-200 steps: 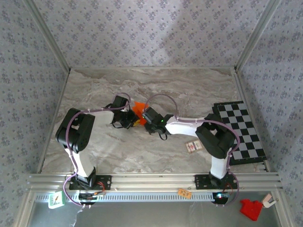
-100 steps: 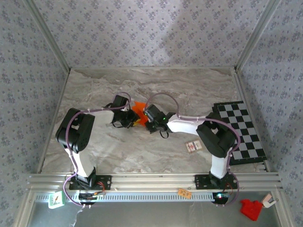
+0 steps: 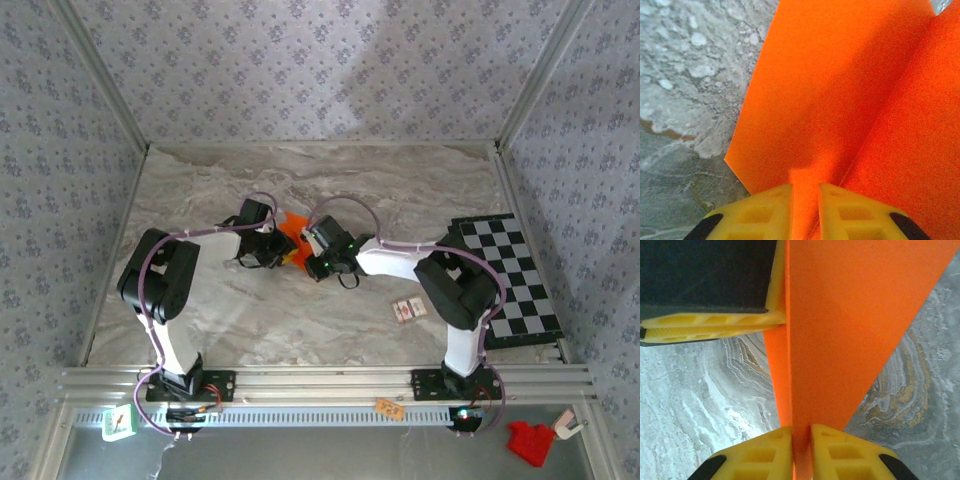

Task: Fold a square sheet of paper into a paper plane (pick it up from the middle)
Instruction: Fourth fold the wing at the center of the table.

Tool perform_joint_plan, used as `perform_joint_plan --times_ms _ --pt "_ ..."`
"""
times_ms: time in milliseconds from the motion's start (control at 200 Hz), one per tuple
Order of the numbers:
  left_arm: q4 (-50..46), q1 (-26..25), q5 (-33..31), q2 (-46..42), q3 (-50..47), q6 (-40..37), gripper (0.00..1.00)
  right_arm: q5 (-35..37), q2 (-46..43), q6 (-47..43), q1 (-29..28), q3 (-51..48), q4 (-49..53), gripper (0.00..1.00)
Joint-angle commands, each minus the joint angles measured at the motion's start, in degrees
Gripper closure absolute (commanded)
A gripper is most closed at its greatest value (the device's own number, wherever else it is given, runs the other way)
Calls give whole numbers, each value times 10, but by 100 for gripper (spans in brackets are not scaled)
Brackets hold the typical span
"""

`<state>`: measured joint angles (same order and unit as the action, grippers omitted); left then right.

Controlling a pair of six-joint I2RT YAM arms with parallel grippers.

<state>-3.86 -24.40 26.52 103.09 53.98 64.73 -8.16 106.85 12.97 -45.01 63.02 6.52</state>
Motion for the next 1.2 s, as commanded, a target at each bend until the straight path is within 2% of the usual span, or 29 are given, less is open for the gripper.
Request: perform_joint_plan --times_ms 0,165,465,780,880,1054,1194 --pt "-20 1 -1 -2 13 -20 80 -53 12 -11 11 -8 -9 83" --pt "-24 7 1 0 16 -35 81 -77 15 -32 25 -6 0 83" --pt "-32 17 24 9 37 -62 81 -85 13 -96 40 16 49 83" --pt "-47 17 21 35 39 -59 85 -74 9 -116 48 18 56 82" --pt "-57 13 14 43 43 -57 85 -47 0 -108 44 10 45 80" --pt "-75 7 -3 49 42 -50 86 43 -39 -69 24 -19 11 64" --pt "-87 4 -10 50 43 -48 86 119 -66 -37 -7 -44 -17 56"
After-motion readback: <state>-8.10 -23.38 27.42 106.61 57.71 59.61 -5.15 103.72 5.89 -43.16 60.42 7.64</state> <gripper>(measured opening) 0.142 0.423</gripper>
